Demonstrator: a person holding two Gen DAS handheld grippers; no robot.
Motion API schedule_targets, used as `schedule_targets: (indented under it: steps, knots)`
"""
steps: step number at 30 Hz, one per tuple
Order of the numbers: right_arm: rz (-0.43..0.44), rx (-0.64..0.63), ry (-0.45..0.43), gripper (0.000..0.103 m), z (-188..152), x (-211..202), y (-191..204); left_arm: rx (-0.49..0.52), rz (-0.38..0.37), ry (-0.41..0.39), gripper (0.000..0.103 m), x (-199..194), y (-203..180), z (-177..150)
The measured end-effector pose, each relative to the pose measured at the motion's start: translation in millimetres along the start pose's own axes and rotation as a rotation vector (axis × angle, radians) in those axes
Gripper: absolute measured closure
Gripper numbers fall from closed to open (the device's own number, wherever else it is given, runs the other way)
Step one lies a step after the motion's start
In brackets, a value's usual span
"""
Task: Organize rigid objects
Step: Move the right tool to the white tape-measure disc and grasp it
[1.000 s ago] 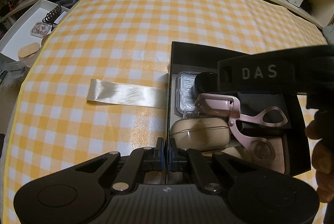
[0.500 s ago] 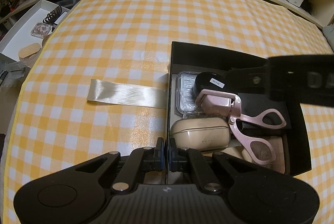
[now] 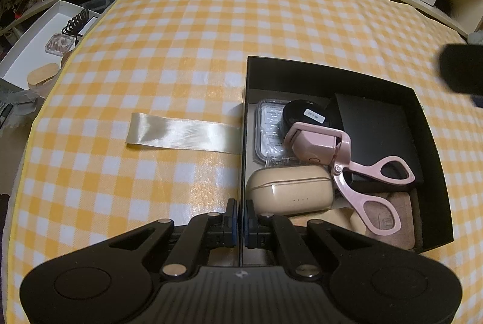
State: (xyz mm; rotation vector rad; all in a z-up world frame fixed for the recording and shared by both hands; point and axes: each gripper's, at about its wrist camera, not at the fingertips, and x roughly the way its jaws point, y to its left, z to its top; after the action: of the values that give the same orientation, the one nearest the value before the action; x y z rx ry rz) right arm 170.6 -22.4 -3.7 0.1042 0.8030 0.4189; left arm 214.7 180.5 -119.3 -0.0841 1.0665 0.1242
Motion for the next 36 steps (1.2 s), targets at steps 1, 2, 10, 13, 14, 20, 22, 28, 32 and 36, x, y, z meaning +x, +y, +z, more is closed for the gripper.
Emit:
schedule_targets:
  steps: [1,2,10,13,14,20,22,28,32,36]
  knots:
    - [-0.003,0.005,-0.010,0.008,-0.2,-4.7,-4.5,0.002,0.002,0.000,0.099,-0.2,-0.5,-0.2]
    - [-0.006,0.009,-0.020,0.004,-0.9,-8.8,-9.8,0.004,0.004,0.000,0.099,-0.6,-1.3,-0.4]
    - [-0.074,-0.023,-0.094,0.000,-6.2,-35.6,-57.7,0.025,0.017,0.000,0.099,-1.2,-5.1,-0.9]
    - [-0.112,-0.050,-0.132,0.000,-10.9,-42.5,-77.9,0.029,0.018,0.000,0.099,-1.5,-5.3,-0.8]
    - [-0.131,-0.062,-0.146,0.000,-13.4,-44.0,-84.3,0.032,0.019,0.000,0.099,-1.9,-5.9,-0.9]
    - [-0.180,-0.067,-0.166,0.000,-24.4,-37.7,-122.2,0.045,0.027,-0.002,0.099,-3.9,-9.3,-1.4]
    - [-0.187,-0.077,-0.176,0.000,-29.1,-33.4,-130.2,0.046,0.026,0.000,0.099,-3.6,-9.3,-1.8]
    - [-0.221,-0.118,-0.193,0.000,-41.2,-7.0,-150.9,0.051,0.028,0.001,0.099,-2.5,-10.7,-2.2]
    - [-0.238,-0.079,-0.187,0.000,-45.8,17.1,-166.9,0.055,0.031,0.000,0.099,-2.0,-10.3,-2.4]
    - [-0.274,-0.053,-0.185,0.000,-49.4,42.9,-178.1,0.059,0.034,0.001,0.099,-2.1,-11.8,-2.5]
